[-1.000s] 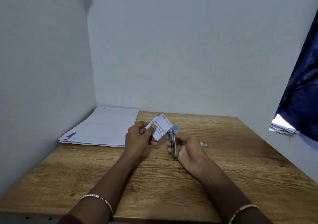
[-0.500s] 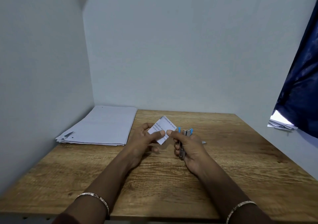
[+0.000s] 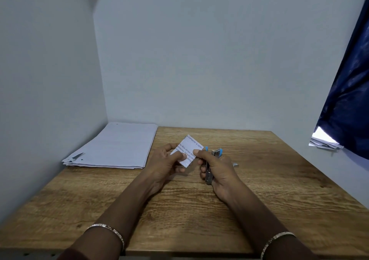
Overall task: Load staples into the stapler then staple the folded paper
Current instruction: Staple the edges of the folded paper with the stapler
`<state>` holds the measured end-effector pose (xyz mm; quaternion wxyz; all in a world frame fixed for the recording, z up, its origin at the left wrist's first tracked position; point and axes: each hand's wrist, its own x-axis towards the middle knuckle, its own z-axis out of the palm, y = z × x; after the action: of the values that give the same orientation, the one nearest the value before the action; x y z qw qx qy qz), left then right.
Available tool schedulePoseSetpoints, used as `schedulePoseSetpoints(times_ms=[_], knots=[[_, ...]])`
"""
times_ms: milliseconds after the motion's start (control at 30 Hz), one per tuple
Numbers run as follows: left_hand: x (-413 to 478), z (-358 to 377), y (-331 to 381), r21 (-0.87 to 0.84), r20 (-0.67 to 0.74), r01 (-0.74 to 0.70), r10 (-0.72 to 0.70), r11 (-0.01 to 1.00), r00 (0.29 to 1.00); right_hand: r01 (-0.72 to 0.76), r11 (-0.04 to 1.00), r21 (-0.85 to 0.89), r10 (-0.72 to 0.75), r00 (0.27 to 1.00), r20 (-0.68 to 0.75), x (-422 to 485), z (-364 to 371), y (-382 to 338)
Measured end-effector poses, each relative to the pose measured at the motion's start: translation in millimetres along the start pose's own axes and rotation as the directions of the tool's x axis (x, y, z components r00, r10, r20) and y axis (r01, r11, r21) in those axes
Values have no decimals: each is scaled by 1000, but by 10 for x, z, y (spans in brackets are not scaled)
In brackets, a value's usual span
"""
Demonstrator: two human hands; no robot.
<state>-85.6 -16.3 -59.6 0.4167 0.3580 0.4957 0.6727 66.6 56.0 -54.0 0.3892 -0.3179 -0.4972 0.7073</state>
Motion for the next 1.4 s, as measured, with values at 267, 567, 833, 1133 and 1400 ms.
schedulePoseSetpoints(times_ms=[267,567,833,1133,1400], knots=[[1,-11,-20,46,7,-46,45,998,999,14,1000,-26,-14,1000,19,20,-9,12],[-10,-15,-14,21,29,-51,50,998,998,43,998,-46,-45,999,-27,44,-39,15],[-5,-7,24,-44,-90,-42,38,998,995,43,994,-103,-40,999,34,63,7,-13],[-23,-3,56,-15,-61,-103,102,995,993,121,989,-83,-111,987,116,60,-31,-1],[-48,22,131,-183,-71,13,-27,983,997,604,570,-557,-603,768,217,-41,-22,8]])
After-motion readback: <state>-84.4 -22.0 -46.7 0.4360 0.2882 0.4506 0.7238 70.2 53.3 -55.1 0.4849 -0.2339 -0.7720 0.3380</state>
